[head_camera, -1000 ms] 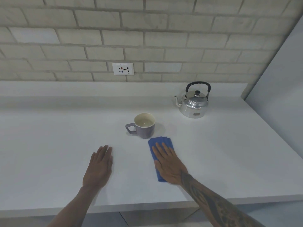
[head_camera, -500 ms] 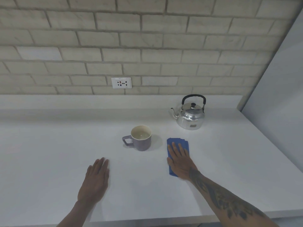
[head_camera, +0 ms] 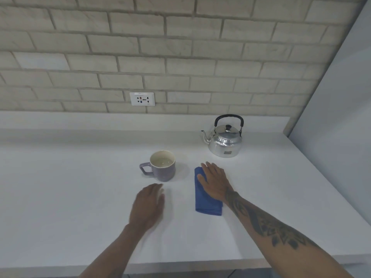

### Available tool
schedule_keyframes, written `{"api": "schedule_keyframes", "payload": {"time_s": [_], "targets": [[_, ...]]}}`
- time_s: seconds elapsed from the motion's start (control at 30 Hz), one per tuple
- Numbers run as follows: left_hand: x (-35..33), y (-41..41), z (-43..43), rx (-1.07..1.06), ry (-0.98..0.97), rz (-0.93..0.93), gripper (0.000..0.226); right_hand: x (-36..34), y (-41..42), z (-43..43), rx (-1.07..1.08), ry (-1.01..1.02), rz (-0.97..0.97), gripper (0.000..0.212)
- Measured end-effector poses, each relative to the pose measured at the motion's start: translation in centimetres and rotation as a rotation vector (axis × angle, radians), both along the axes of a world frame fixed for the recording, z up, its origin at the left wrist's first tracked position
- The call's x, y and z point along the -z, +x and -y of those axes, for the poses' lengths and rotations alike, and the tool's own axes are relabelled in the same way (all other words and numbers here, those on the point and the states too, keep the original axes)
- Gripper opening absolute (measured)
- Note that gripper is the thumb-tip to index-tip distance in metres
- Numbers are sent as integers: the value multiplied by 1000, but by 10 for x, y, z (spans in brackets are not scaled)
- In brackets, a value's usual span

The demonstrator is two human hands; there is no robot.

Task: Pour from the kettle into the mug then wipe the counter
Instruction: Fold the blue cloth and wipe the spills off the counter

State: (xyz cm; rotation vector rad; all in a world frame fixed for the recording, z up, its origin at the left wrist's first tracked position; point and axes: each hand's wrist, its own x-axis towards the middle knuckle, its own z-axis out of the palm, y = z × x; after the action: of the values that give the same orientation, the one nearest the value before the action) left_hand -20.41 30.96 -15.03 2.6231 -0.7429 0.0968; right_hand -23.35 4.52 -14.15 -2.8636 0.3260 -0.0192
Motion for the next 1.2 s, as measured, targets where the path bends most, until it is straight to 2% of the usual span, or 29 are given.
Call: {"api": "schedule_keyframes", "payload": {"time_s": [0.13,0.3,0.4,0.5,0.7,0.9,1.0,1.1,1.2], "targets": [[-17,-22,72,-18,-88,-158,46,-15,10,11,-20,-9,-30,56],[-21,-34,123,-126,-62,-322,53,-23,25,14,-22,22,-70,47],[-19,-36,135,-199,29,-385,56,-18,32,16,-15,33,-122,42],[-16,-36,140,-233,60,-421,49,-12,35,18,-2,12,-165,40],[-13,-36,146,-305,4,-585,37,-2,40,19,37,-25,-174,34],[-11,-37,148,-289,-14,-638,30,0,40,22,79,17,-106,26],[-15,-38,146,-288,-104,-687,24,-6,37,25,80,49,-64,14],[-23,-34,142,-287,-267,-751,34,-20,35,28,99,195,-5,14],[-30,-27,132,-323,-457,-765,33,-45,38,27,110,346,72,15]]}}
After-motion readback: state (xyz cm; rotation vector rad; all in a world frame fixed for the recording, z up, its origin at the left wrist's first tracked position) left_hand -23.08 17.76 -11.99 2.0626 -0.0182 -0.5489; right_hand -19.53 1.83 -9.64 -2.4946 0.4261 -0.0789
